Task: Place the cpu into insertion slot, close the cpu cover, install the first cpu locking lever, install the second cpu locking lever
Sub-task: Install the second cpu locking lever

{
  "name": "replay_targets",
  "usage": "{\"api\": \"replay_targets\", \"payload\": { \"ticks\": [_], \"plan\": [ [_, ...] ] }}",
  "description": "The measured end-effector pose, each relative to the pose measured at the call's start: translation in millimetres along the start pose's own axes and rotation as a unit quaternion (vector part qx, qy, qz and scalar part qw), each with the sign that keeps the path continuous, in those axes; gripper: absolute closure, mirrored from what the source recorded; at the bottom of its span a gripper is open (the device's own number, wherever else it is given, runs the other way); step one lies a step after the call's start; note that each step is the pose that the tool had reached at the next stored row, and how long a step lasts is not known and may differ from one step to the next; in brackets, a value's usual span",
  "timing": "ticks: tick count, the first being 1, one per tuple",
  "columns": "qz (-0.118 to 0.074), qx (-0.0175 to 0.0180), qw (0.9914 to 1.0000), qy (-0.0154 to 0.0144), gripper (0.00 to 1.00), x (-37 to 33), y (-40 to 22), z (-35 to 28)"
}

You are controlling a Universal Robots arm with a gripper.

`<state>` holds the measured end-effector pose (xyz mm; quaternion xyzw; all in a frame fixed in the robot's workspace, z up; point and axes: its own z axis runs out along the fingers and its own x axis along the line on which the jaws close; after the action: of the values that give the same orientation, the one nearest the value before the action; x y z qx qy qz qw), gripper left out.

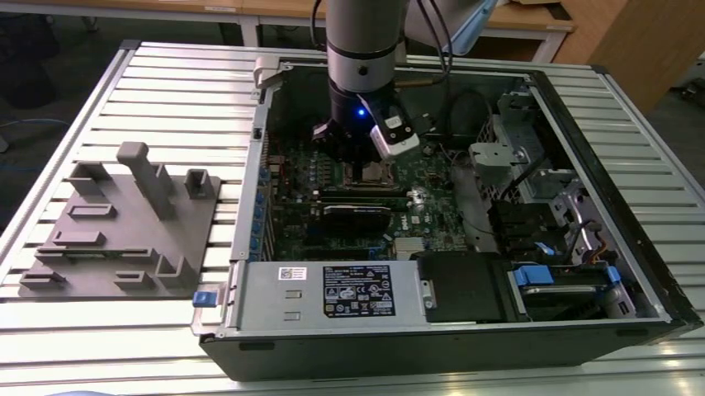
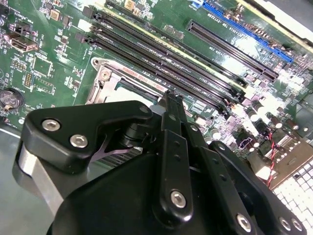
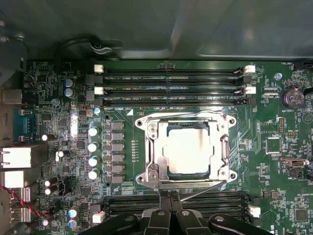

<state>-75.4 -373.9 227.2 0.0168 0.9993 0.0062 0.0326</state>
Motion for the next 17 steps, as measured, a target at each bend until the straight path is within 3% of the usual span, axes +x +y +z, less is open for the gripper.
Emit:
{"api": "replay_targets", "payload": {
  "ticks": [17],
  "plan": [
    [0.000, 0.0000, 1.00000, 0.0000, 0.90, 3.0, -0.2, 4.6]
  ]
}}
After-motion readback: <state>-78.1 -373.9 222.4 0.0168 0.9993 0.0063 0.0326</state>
